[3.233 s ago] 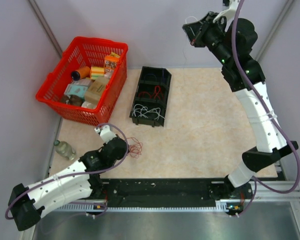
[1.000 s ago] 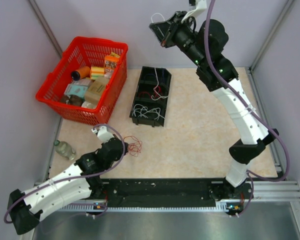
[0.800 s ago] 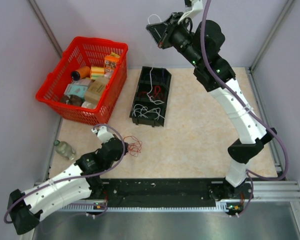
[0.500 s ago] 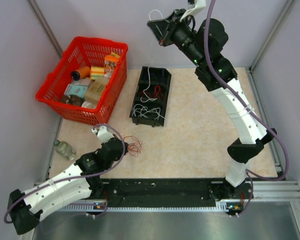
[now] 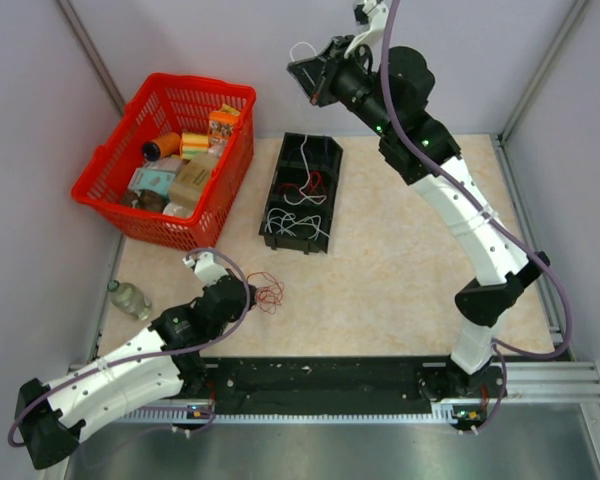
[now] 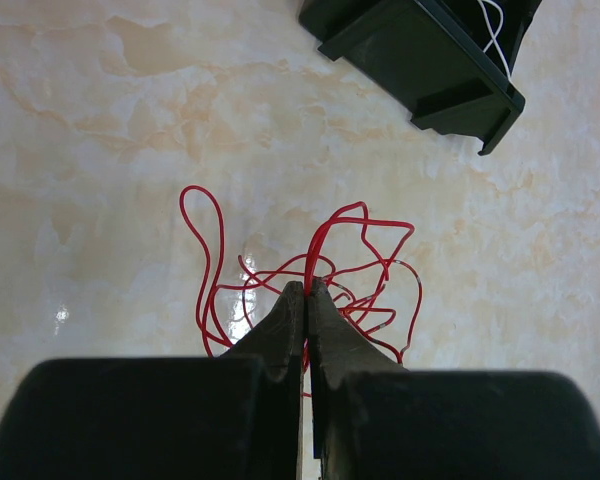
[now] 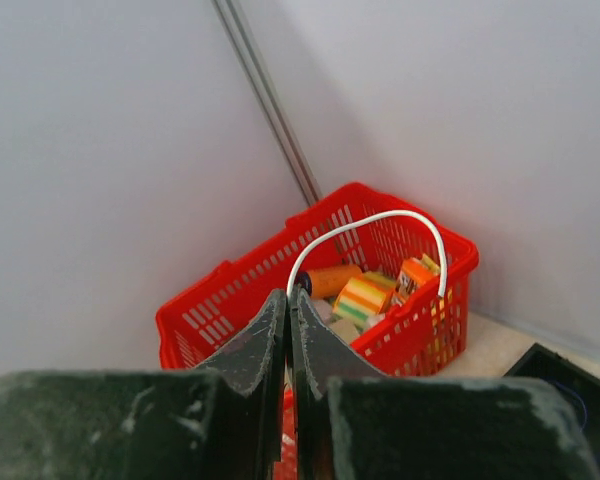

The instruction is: Untangle the cables

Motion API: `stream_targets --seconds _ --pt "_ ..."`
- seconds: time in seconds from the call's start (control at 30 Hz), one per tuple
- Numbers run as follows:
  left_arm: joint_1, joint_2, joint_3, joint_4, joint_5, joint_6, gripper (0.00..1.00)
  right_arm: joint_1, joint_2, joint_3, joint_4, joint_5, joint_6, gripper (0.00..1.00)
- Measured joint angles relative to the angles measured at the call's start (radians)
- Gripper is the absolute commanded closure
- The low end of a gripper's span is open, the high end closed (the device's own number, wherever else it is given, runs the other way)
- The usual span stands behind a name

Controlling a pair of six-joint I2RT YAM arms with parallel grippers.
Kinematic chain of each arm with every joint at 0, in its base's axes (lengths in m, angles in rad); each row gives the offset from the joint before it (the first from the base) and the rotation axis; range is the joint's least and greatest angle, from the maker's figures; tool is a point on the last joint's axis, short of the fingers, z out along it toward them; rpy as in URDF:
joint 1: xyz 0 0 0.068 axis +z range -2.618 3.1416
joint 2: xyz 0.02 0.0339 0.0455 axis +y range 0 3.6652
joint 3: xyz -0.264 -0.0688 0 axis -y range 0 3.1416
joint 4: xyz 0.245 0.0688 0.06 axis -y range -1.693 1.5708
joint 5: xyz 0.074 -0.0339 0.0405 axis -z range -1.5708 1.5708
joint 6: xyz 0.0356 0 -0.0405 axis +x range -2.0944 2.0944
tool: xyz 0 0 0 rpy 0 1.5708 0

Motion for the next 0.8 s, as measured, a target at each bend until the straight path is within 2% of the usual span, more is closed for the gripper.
stream_targets --seconds 0.53,0.8 --pt "0.0 -0.037 -0.005 -0.017 -0.01 0.0 1.0 0.048 0.0 -0.25 0.06 -0.021 0.003 1.0" --pt "0.0 -0.038 -0.005 -0.019 -0.018 0.005 1.0 0.032 0.053 -0.286 0.108 0.007 -0.021 1.0"
